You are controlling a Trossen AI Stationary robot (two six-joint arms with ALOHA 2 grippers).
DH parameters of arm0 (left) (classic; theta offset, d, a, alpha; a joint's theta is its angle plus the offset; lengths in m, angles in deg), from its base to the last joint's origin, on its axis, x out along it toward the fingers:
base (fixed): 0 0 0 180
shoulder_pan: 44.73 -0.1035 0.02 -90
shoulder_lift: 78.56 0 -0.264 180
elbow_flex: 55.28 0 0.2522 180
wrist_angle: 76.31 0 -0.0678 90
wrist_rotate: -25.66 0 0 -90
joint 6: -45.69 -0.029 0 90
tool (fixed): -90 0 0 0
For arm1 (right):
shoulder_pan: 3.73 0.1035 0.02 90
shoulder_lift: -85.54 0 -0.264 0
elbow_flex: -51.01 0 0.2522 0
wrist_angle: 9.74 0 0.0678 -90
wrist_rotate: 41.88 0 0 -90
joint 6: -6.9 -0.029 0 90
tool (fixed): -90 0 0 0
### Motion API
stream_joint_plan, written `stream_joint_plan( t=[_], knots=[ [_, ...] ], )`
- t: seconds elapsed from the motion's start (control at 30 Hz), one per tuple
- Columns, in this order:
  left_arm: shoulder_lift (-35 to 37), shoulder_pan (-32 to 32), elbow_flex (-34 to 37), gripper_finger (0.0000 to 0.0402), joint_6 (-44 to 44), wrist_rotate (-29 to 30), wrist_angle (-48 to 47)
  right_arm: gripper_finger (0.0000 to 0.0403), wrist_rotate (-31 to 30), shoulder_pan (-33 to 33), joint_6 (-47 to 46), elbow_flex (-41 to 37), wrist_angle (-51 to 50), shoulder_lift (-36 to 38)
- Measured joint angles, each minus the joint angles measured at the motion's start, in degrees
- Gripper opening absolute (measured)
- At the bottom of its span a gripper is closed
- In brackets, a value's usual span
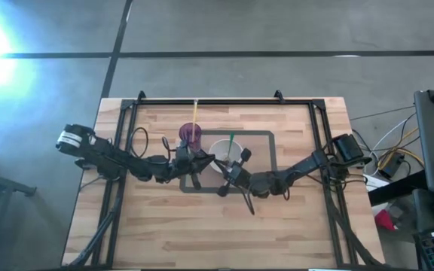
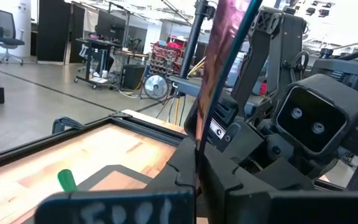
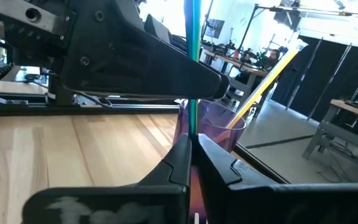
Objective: Pick & Place Utensil
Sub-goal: Put the blue fork into the white bowl on the brown placemat
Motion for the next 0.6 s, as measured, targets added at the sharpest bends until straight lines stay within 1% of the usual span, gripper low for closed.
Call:
stream_joint_plan(
  t=[0.23, 0.43, 0.5, 0.6],
  knots=[
    [0.0, 0.0, 0.0, 0.0002, -0.7, -0.3, 0.1, 0.0038, -0.3, 0.2, -1.6, 0.0, -0.3, 0.0],
    [0.1, 0.0, 0.1, 0.0001, -1.4, -0.4, -0.1, 0.0080, -0.4, 0.2, -1.7, 0.0, -1.0, 0.0],
    [0.1, 0.0, 0.1, 0.0001, -1.9, -0.4, -0.1, 0.0097, -0.4, 0.2, -2.1, 0.0, -3.6, 0.4],
    [0.1, 0.0, 0.1, 0.0001, -2.3, -0.3, -0.6, 0.0122, -0.3, 0.3, -6.6, 0.0, -11.5, 2.8]
  ],
)
